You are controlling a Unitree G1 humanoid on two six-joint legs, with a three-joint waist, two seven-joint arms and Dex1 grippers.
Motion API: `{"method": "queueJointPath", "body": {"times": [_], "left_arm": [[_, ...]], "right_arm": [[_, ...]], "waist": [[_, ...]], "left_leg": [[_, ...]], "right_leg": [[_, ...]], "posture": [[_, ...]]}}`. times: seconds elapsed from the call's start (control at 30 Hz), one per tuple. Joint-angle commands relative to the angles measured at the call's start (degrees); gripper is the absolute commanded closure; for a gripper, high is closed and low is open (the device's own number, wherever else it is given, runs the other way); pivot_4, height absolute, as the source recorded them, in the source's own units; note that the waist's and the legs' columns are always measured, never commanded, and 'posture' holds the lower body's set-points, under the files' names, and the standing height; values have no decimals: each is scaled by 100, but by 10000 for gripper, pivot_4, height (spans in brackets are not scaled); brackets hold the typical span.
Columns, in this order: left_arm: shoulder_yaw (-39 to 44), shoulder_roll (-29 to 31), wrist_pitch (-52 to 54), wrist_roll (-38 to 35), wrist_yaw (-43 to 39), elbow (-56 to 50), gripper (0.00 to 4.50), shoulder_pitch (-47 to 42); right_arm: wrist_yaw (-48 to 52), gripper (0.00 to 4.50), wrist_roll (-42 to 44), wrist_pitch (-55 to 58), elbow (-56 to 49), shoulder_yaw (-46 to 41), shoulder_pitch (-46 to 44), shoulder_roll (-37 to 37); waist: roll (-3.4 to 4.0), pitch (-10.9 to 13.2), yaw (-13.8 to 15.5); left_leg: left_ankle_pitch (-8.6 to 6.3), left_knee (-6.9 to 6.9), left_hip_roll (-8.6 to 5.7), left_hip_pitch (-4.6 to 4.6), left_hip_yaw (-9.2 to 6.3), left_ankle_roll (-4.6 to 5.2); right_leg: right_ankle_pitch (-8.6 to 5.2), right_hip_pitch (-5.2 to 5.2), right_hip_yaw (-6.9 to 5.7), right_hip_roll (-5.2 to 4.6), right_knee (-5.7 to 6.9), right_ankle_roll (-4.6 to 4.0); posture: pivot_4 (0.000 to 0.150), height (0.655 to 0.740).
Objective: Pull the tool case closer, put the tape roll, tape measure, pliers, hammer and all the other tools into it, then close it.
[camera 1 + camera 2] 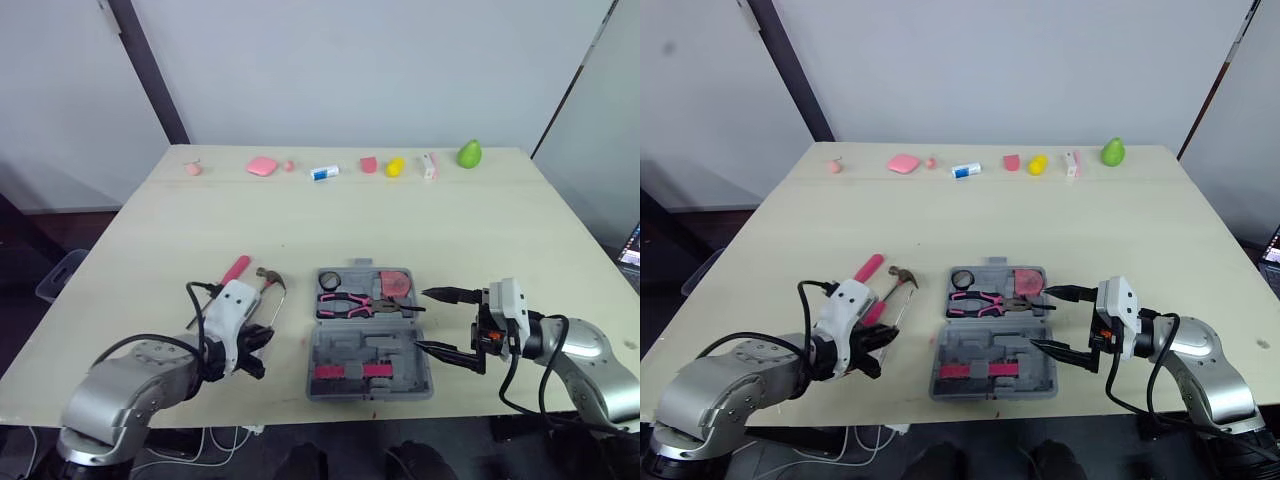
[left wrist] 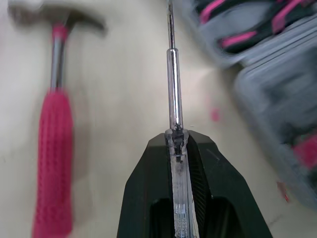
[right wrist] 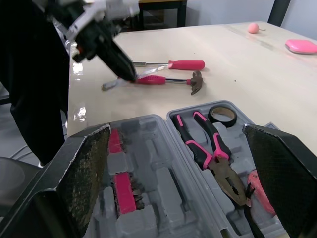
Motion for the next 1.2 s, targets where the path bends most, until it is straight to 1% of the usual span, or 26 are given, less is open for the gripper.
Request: {"method": "queueJointPath", "body": {"times": [0.03,0.1,0.2,0.27,0.4,0.73,0.8,0.83,0.87,0.9,1.0,1.03,1.07,1.1,1.2], "left_arm": [[144,-716,840,288,566,-109,44665,-526],[238,-1064,1173,382,693,-90,44665,-697],[298,-1563,1333,461,854,15,44665,-799],[258,-1706,1333,562,955,78,44665,-800],[289,-1748,1333,683,1014,138,44665,-689],[315,-1567,1332,903,882,156,44665,-584],[314,-1644,1285,962,885,165,34941,-604],[314,-1672,1268,977,885,164,33320,-604],[281,-1674,1246,1015,888,157,27436,-591],[255,-1677,1230,1052,886,148,25105,-575],[224,-1696,1189,1149,875,114,10960,-529],[210,-1681,1155,1181,874,97,5629,-509],[197,-1658,1122,1202,861,82,1380,-489],[176,-1626,979,1209,813,49,526,-423],[93,-1552,583,1224,690,-40,526,-261]], "right_arm": [[18,0,45,-183,-143,-163,3,-16],[-4,0,51,-196,-170,-180,26,-12],[-26,0,88,-205,-211,-212,88,-12],[-21,0,115,-212,-249,-233,148,-20],[54,0,24,-268,-296,-205,213,-128],[16,0,-13,-321,-299,-190,258,-146],[8,0,-16,-321,-288,-184,260,-135],[7,0,-17,-321,-285,-182,261,-132],[6,0,-19,-318,-283,-182,259,-129],[4,0,-19,-314,-281,-182,256,-127],[2,0,-17,-303,-283,-184,253,-129],[-2,0,-15,-297,-284,-185,250,-128],[-9,0,-14,-290,-290,-185,248,-126],[-23,0,-10,-273,-306,-180,245,-122],[-48,0,-7,-246,-333,-164,237,-118]], "waist": [[0,0,23],[-3,-2,37],[-3,-3,12],[-4,-3,-6],[-3,-3,-12],[-3,-3,-8],[-3,-3,-8],[-3,-3,-8],[-3,-3,-6],[-3,-3,-5],[-3,-3,-5],[-3,-3,-5],[-3,-3,-5],[-3,-3,-5],[-3,-3,-4]], "left_leg": [[0,1,-1,0,0,0],[1,3,-7,-1,-2,-1],[0,2,-7,0,-4,-1],[0,2,-7,0,-7,-2],[0,0,-6,5,-14,-2],[0,0,-7,6,-24,-2],[0,0,-7,6,-24,-2],[0,0,-7,6,-24,-2],[0,0,-7,5,-25,-2],[0,0,-7,5,-25,-2],[0,0,-7,5,-25,-2],[0,0,-7,4,-25,-2],[0,0,-7,4,-25,-2],[0,0,-7,4,-26,-2],[0,-1,-7,4,-26,-2]], "right_leg": [[0,1,0,-1,0,0],[1,7,-4,-5,-2,0],[1,6,2,-7,-4,0],[1,6,1,-7,-3,0],[1,6,1,-5,1,-1],[0,6,3,-7,-1,-1],[0,6,3,-7,-1,-1],[0,6,4,-7,-1,-1],[0,6,4,-7,-1,-1],[0,6,3,-7,-1,-1],[0,6,4,-8,-2,-1],[0,6,4,-8,-2,-1],[0,6,4,-8,-2,-1],[0,6,3,-8,-2,-1],[0,6,3,-10,-2,-1]], "posture": [[1500,7400],[1500,7400],[1500,7400],[1500,7400],[1500,7400],[1500,7400],[1500,7400],[1500,7400],[1500,7400],[1500,7400],[1500,7400],[1500,7400],[1500,7400],[1500,7400],[1500,7400]]}}
